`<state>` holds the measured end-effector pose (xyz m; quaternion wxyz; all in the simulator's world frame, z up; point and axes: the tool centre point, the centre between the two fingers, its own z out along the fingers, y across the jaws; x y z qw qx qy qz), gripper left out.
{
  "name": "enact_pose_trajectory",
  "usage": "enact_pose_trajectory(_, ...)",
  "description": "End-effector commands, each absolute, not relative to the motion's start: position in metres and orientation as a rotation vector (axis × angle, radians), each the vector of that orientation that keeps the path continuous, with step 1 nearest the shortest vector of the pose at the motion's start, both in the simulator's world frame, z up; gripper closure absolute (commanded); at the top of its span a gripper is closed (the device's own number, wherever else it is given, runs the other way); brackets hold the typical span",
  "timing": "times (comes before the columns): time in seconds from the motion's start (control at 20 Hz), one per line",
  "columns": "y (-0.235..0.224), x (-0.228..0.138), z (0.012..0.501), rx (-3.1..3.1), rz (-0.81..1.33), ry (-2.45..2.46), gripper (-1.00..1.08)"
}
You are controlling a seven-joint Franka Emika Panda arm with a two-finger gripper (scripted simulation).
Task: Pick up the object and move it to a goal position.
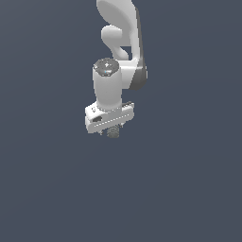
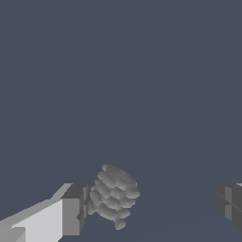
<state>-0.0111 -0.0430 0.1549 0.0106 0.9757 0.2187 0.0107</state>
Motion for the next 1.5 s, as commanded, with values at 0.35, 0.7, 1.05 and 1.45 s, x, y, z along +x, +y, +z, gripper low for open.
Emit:
enact_pose_trajectory(0.35, -0.045, -0.025, 0.138, 2.934, 0.018, 1.065, -0.92)
enact_pose_trajectory(0.7, -0.045, -0.036, 0.127, 2.823, 0.009, 1.337, -0.92)
enact_pose_trajectory(1.05, -0.045, -0.048, 0.115, 2.689, 0.003, 1.599, -0.92)
enact_pose_trajectory(1.45, -0.044, -0.061, 0.104, 2.507, -0.001, 1.881, -0.92)
